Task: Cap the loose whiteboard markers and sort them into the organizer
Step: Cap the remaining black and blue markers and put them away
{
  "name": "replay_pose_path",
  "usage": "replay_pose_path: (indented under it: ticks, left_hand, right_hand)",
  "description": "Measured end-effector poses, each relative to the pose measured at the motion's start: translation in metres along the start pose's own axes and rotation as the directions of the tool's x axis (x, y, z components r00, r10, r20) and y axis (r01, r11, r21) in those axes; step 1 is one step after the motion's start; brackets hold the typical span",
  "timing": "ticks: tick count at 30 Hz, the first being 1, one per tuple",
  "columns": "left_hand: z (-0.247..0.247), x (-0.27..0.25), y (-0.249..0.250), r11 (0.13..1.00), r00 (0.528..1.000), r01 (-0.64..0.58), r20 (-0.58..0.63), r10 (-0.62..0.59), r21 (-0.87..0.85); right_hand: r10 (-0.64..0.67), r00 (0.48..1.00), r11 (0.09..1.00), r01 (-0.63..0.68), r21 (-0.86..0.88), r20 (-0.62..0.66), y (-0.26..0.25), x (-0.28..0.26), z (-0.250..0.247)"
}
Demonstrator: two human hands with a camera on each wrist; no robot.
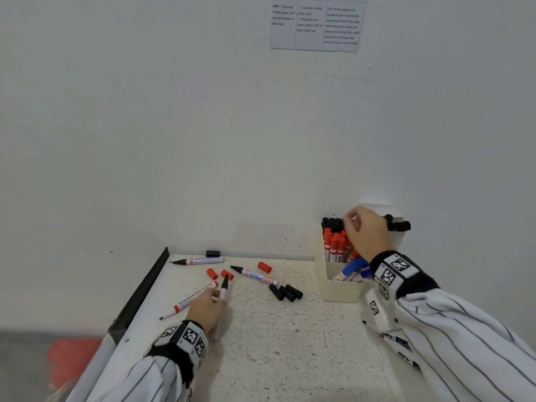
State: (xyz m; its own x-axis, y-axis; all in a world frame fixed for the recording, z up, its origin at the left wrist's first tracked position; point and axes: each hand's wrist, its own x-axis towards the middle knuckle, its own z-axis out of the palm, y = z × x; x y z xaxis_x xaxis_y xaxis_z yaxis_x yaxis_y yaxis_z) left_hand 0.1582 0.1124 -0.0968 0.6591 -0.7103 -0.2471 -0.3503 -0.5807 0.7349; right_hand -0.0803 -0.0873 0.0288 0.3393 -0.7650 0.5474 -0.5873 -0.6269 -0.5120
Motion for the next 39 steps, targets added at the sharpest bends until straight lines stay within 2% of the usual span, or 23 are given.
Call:
replay_pose_path:
  ticks: [2, 3, 5, 6, 7, 8, 11, 14, 17, 22, 25, 28, 32, 34, 36, 39]
  left_hand:
    - [-0.002, 0.000, -0.003, 1.000, 1.000, 0.014, -0.012, -0.015, -0.008]
    - [-0.003, -0.001, -0.005, 1.000, 1.000, 0.018, -0.015, -0.018, -0.009]
    - [-0.004, -0.001, -0.009, 0.999, 0.999, 0.019, -0.026, -0.020, -0.040]
    - [-0.004, -0.001, -0.011, 0.998, 0.999, 0.017, -0.033, -0.019, -0.065]
    - [-0.005, -0.002, -0.014, 0.996, 0.999, 0.013, -0.038, -0.016, -0.092]
    - [-0.005, -0.003, -0.015, 0.993, 0.999, 0.007, -0.043, -0.012, -0.117]
    - [-0.006, -0.004, -0.019, 0.989, 0.998, -0.007, -0.057, -0.002, -0.150]
    - [-0.004, -0.003, -0.021, 0.989, 0.997, -0.032, -0.073, 0.021, -0.144]
    - [-0.002, -0.001, -0.022, 0.987, 0.998, -0.029, -0.068, 0.018, -0.155]
    - [0.001, -0.003, -0.022, 0.992, 0.998, -0.026, -0.061, 0.019, -0.123]
    - [0.006, -0.006, -0.022, 0.996, 0.996, -0.063, -0.073, 0.058, -0.067]
    - [0.008, -0.008, -0.019, 0.993, 0.995, -0.093, -0.047, 0.090, -0.078]
    - [0.008, -0.010, -0.019, 0.990, 0.993, -0.105, -0.063, 0.099, -0.093]
    - [0.009, -0.009, -0.021, 0.988, 0.990, -0.137, -0.049, 0.133, -0.073]
    - [0.009, -0.008, -0.022, 0.985, 0.986, -0.165, -0.036, 0.163, -0.047]
    - [0.009, -0.006, -0.023, 0.981, 0.981, -0.190, -0.036, 0.189, -0.031]
  right_hand:
    - [-0.035, 0.968, 0.996, 0.014, 0.085, 0.248, -0.018, -0.012, 0.022]
    - [-0.053, 0.907, 0.996, 0.020, 0.082, 0.417, -0.024, -0.020, 0.035]
    - [-0.040, 0.684, 0.996, 0.083, -0.023, 0.728, -0.028, -0.039, 0.068]
    - [-0.009, 0.582, 0.987, 0.134, -0.085, 0.813, -0.027, -0.049, 0.084]
    - [0.029, 0.522, 0.976, 0.171, -0.138, 0.852, -0.024, -0.058, 0.100]
    - [0.067, 0.508, 0.968, 0.177, -0.180, 0.859, -0.020, -0.067, 0.112]
    - [0.110, 0.566, 0.961, 0.150, -0.233, 0.817, -0.012, -0.085, 0.131]
    - [0.011, 0.655, 0.971, 0.173, -0.164, 0.756, -0.016, -0.088, 0.139]
    - [-0.030, 0.679, 0.970, 0.197, -0.143, 0.734, -0.022, -0.086, 0.143]
    - [-0.022, 0.742, 0.946, 0.233, -0.227, 0.670, -0.027, -0.085, 0.143]
    - [-0.036, 0.746, 0.935, 0.260, -0.241, 0.665, -0.029, -0.087, 0.145]
    - [0.004, 0.766, 0.982, 0.118, -0.147, 0.643, -0.028, -0.090, 0.146]
    - [0.022, 0.871, 0.999, -0.041, 0.028, 0.491, -0.025, -0.080, 0.134]
    - [0.038, 0.900, 0.994, -0.079, 0.078, 0.434, -0.021, -0.073, 0.126]
    - [0.084, 0.890, 0.986, -0.140, 0.094, 0.448, -0.015, -0.071, 0.118]
    - [0.128, 0.842, 0.972, -0.211, 0.102, 0.524, -0.010, -0.073, 0.106]
